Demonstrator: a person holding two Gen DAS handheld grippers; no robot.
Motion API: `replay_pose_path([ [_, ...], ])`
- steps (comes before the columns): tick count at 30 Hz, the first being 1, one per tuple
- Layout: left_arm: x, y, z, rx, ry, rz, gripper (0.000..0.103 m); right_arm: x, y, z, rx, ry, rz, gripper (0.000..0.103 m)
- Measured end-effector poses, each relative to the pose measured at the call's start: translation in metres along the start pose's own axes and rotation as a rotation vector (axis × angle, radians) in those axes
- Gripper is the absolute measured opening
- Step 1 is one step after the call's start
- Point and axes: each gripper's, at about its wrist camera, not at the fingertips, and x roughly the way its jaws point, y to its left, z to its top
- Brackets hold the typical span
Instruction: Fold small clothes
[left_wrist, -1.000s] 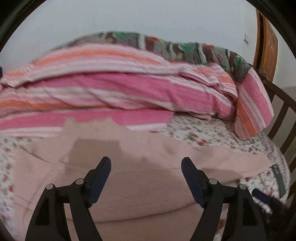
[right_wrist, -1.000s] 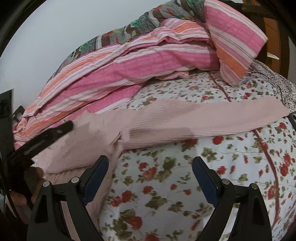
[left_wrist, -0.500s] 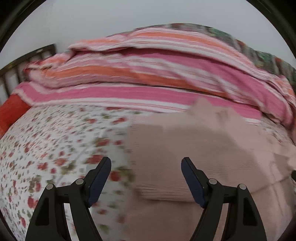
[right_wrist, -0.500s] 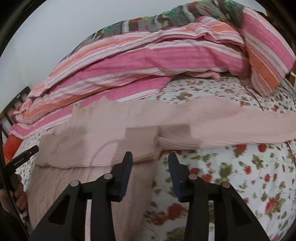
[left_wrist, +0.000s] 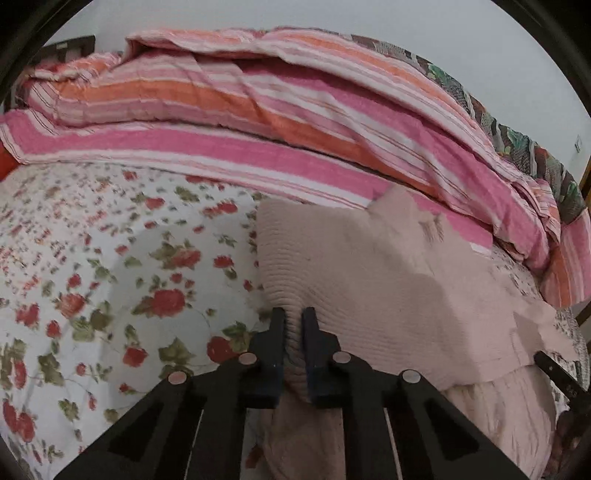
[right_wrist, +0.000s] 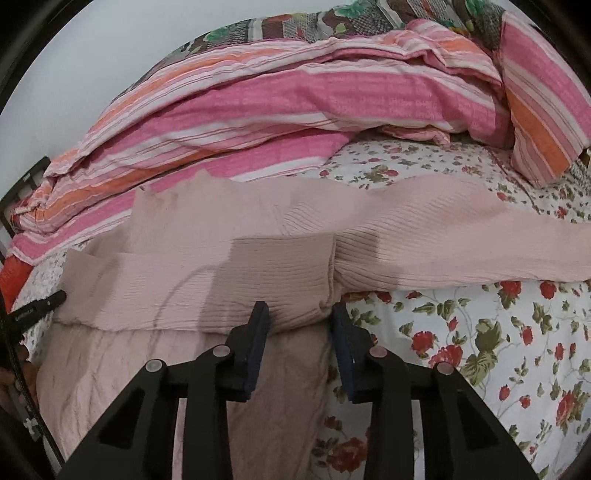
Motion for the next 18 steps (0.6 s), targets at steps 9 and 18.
replay_pose_path([
  [9, -0.012, -0.005, -0.001, 0.034, -0.061, 0.055, 0.014, -0.010, -0.011, -0.006, 0.008, 0.000, 0.028, 0.035],
  [18, -0.010, -0.028, -0.001, 0.141, -0.077, 0.104, 0.038, -0.058, -0.061, 0.008, 0.121, -0.070, -0.053, 0.047],
])
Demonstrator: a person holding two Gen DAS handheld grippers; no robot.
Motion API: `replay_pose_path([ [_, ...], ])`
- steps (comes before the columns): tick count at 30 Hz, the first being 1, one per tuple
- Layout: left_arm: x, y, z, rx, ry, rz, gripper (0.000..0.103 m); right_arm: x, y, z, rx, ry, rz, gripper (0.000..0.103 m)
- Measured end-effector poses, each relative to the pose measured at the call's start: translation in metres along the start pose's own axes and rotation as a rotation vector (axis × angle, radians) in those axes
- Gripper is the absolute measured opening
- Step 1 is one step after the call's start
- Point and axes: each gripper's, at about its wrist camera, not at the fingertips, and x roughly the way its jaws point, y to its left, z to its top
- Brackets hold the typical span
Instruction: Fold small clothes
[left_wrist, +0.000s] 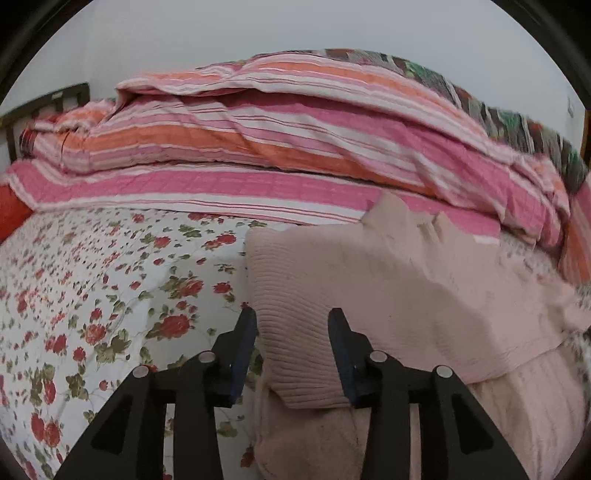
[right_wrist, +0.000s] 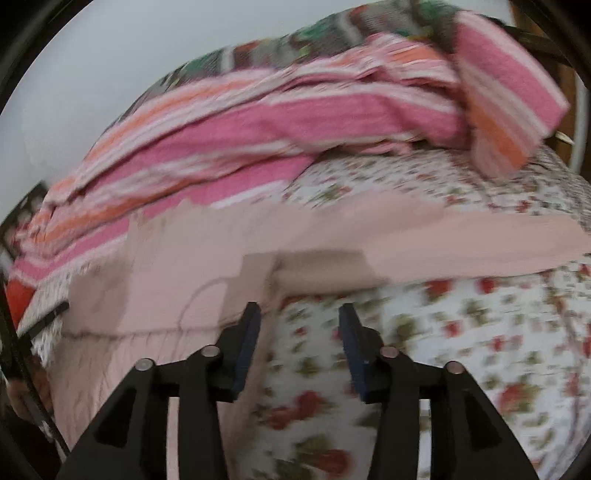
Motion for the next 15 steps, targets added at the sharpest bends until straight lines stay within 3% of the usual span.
replay_pose_path([
  [6, 0.002, -0.002, -0.003, 0.014, 0.005, 0.003, 0.040, -0.035, -0.073, 0.008, 0.000, -0.072, -0.144, 0.057],
  [9, 0.002, -0.001, -0.003, 0.007, 0.008, -0.001, 0.041, -0.030, -0.127, -0.003, 0.035, -0.043, -0.228, 0.057],
  [12, 0.004, -0.003, -0.003, 0.012, 0.014, -0.005, 0.046, -0.017, -0.173, -0.011, 0.122, 0.010, -0.255, 0.057],
  [15, 0.007, -0.006, -0.004, 0.019, 0.029, -0.007, 0.050, -0.012, -0.195, -0.015, 0.186, 0.001, -0.213, 0.057],
])
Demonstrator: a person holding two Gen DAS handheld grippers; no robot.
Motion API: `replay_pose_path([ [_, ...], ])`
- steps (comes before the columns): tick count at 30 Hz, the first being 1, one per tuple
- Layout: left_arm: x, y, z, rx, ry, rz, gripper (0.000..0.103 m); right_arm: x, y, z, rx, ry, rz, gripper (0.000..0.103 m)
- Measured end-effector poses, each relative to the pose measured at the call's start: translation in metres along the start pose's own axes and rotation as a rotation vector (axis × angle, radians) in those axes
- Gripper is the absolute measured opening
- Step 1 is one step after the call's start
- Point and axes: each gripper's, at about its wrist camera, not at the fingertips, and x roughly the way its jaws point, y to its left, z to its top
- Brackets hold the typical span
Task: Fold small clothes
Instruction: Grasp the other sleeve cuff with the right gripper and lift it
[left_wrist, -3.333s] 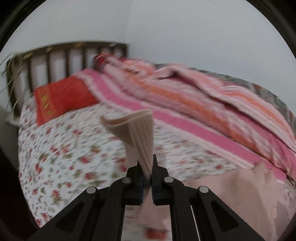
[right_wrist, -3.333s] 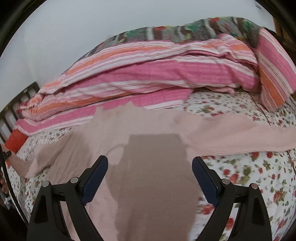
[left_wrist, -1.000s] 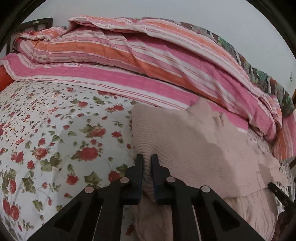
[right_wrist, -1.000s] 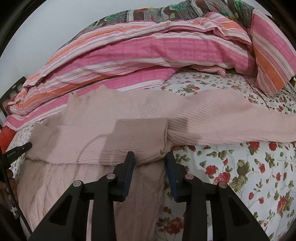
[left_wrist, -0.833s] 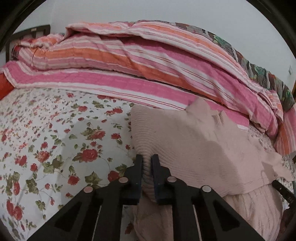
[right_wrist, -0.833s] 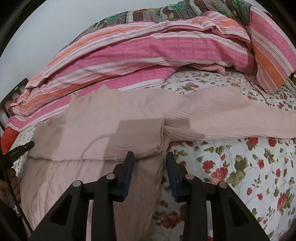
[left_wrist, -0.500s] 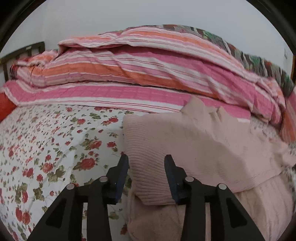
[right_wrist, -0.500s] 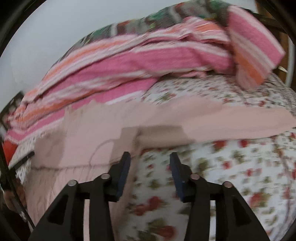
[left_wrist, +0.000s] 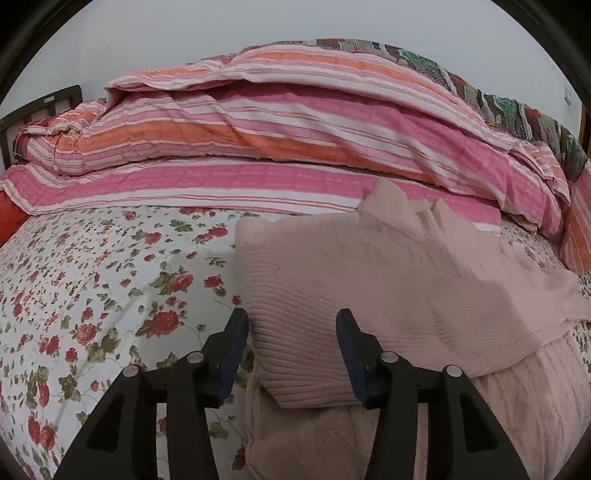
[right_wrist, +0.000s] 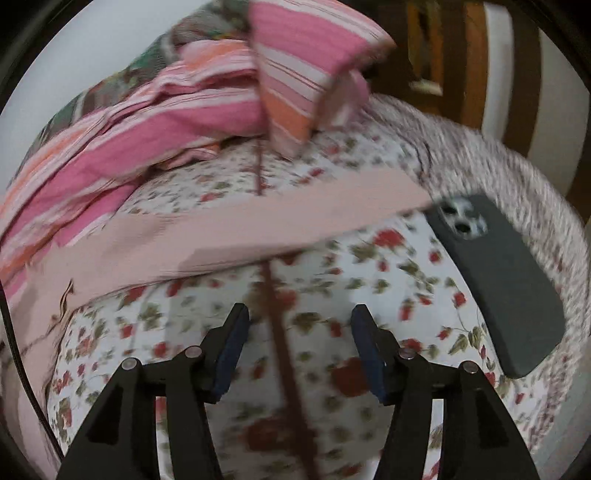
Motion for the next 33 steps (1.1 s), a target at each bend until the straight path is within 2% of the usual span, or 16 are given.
replay_pose_path([
  [4, 0.010, 0.000, 0.000, -0.004, 0.042, -0.004, 0.052, 0.010, -0.005, 0.011, 0.031, -0.017, 0.020, 0.057],
  [11, 0.013, 0.002, -0.001, -0.025, 0.051, -0.022, 0.054, 0.042, -0.014, 0.045, 0.130, 0.036, 0.068, 0.057],
  [18, 0.015, 0.003, 0.000, -0.021, 0.056, -0.034, 0.055, 0.059, -0.011, 0.063, 0.092, 0.053, -0.004, 0.055],
  [20, 0.015, 0.003, 0.000, -0.020, 0.057, -0.035, 0.055, 0.061, -0.010, 0.068, 0.078, 0.044, -0.042, 0.047],
  [22, 0.015, 0.002, 0.000, -0.021, 0.056, -0.037, 0.055, 0.062, -0.010, 0.073, 0.059, 0.030, -0.090, 0.023],
  [24, 0.015, 0.002, 0.000, -0.021, 0.055, -0.038, 0.055, 0.062, -0.007, 0.078, 0.015, 0.010, -0.120, 0.009],
  [28, 0.009, 0.004, 0.000, -0.030, 0.038, -0.046, 0.055, 0.046, 0.008, 0.085, -0.043, -0.045, -0.156, 0.007],
  [33, -0.002, 0.016, 0.003, -0.084, 0.011, -0.061, 0.057, -0.005, 0.058, 0.098, -0.139, -0.170, -0.158, 0.006],
])
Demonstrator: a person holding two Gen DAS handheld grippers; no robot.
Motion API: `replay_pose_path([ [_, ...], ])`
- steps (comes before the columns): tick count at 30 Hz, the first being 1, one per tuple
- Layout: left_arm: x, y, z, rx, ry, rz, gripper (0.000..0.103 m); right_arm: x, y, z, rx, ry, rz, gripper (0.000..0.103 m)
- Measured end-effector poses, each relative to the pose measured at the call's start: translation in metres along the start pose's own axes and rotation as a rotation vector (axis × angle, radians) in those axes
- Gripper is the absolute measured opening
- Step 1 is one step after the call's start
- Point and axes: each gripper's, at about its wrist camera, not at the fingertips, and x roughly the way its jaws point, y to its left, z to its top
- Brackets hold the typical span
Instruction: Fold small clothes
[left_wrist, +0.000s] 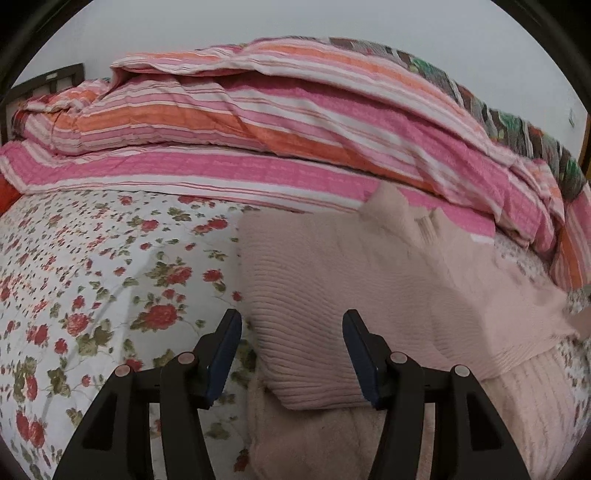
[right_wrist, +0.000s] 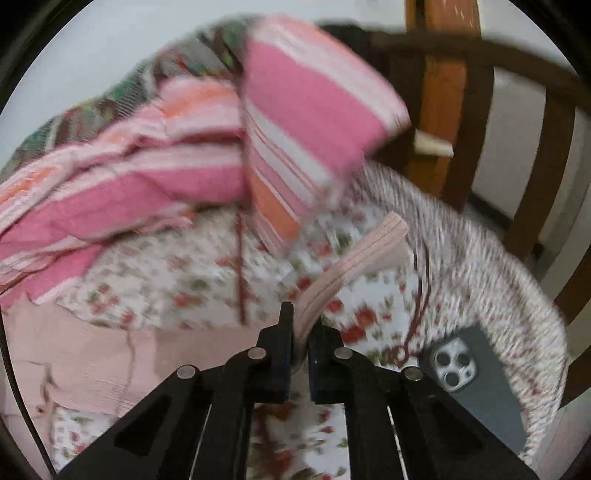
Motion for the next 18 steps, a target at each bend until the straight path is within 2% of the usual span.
replay_pose_path([
  [2, -0.007, 0.007, 0.001, -0.024, -0.014, -0.020, 0.065, -0.028, 0.029, 0.010, -0.061, -0.058, 0.015, 0.006],
  [7, -0.023, 0.024, 0.002, -0.051, -0.036, -0.035, 0.073, -0.086, 0.118, 0.022, -0.188, -0.157, 0.084, 0.006],
  [12, -0.031, 0.048, 0.003, -0.114, -0.024, -0.042, 0.073, -0.135, 0.227, 0.007, -0.233, -0.173, 0.258, 0.006],
  [15, -0.039, 0.064, 0.005, -0.148, -0.034, -0.047, 0.073, -0.152, 0.292, -0.011, -0.278, -0.145, 0.375, 0.006],
  [18, -0.039, 0.070, 0.005, -0.131, -0.027, -0.039, 0.073, -0.159, 0.347, -0.036, -0.328, -0.117, 0.483, 0.006],
])
